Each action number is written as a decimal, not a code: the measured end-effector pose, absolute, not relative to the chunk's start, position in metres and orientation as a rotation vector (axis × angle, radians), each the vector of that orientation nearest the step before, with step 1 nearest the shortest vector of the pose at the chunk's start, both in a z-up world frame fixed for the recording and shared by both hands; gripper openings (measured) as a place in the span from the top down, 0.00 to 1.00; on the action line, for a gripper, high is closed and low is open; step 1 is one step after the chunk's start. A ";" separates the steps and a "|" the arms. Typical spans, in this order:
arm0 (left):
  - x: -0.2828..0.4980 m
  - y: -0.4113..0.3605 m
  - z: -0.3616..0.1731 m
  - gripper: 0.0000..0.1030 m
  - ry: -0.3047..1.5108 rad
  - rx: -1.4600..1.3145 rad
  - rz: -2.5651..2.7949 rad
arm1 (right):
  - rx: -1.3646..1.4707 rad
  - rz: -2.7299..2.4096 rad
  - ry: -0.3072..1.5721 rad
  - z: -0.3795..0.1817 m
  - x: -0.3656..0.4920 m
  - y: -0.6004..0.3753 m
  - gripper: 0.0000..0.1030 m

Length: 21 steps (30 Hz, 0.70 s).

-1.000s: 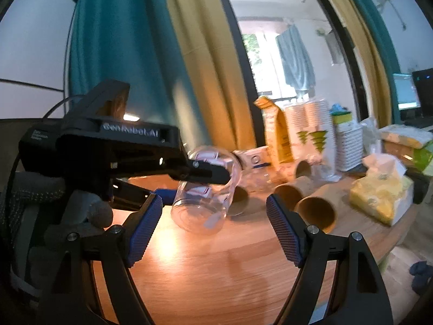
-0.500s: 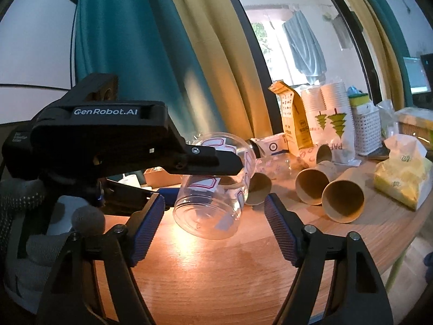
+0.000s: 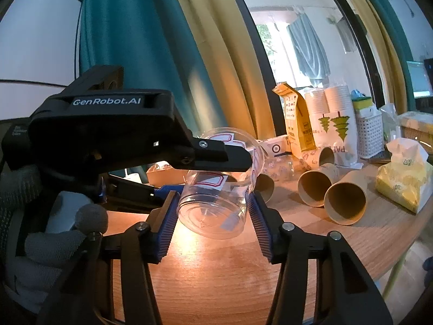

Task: Flip cup upside down
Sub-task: 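Lift the clear cup with the right gripper and rotate it, then turn the clear cup rim-down and lower it onto the table with the right gripper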

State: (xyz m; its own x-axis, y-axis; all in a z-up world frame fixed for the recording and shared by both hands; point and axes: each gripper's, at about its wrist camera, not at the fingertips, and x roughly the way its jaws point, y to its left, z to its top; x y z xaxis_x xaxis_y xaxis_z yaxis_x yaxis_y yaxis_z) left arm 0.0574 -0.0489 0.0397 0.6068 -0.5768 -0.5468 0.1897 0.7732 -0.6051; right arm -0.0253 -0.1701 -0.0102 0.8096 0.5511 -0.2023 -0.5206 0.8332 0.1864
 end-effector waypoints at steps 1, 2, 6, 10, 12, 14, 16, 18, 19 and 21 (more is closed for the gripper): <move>0.058 -0.048 0.038 0.42 0.812 -0.532 -0.469 | 0.122 0.574 0.253 -0.010 -0.026 -0.169 0.49; 0.058 -0.048 0.037 0.38 0.819 -0.536 -0.468 | 0.121 0.575 0.253 -0.010 -0.026 -0.169 0.49; 0.059 -0.042 0.031 0.33 0.844 -0.547 -0.462 | 0.110 0.586 0.280 -0.010 -0.024 -0.166 0.50; 0.053 -0.030 0.035 0.25 0.807 -0.535 -0.454 | 0.103 0.606 0.318 -0.010 -0.020 -0.161 0.50; 0.049 -0.022 0.038 0.21 0.778 -0.505 -0.440 | 0.101 0.627 0.361 -0.009 -0.014 -0.159 0.50; 0.044 -0.013 0.042 0.21 0.746 -0.446 -0.428 | 0.082 0.638 0.400 -0.007 -0.008 -0.156 0.50; 0.038 -0.002 0.046 0.21 0.701 -0.384 -0.415 | 0.053 0.652 0.447 -0.003 0.000 -0.154 0.50; 0.032 0.009 0.047 0.21 0.646 -0.305 -0.378 | -0.004 0.684 0.537 0.003 0.012 -0.148 0.50; 0.028 0.015 0.044 0.21 0.617 -0.255 -0.349 | -0.026 0.701 0.581 0.004 0.018 -0.147 0.50; 0.025 0.022 0.037 0.21 0.586 -0.195 -0.313 | -0.078 0.744 0.692 0.010 0.030 -0.141 0.50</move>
